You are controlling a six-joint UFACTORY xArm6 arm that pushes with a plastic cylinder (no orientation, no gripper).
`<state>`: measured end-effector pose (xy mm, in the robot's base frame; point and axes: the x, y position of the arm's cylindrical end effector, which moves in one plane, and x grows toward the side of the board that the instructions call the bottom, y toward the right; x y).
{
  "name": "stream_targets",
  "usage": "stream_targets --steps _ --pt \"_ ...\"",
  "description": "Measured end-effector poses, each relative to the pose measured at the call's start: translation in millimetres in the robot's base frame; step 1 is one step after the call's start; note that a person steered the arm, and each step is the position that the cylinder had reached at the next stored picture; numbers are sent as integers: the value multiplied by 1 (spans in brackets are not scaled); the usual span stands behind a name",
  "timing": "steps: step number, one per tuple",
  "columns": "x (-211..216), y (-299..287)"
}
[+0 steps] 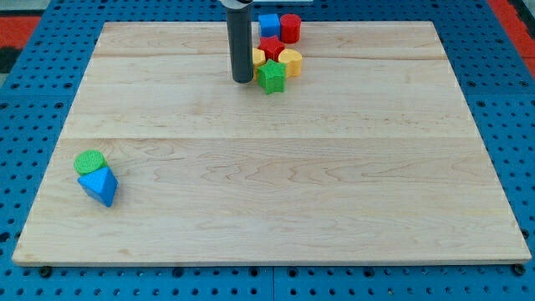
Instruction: Move blue cube towards yellow heart
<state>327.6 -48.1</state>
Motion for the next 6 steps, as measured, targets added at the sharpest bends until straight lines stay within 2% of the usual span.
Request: stream_targets --steps 1,2,3,4,5,6 --pt "-24 -32" --pt "-68 -61" --pt "-98 -9" --pt "-111 9" --pt "-135 -8" --pt "-134 -3"
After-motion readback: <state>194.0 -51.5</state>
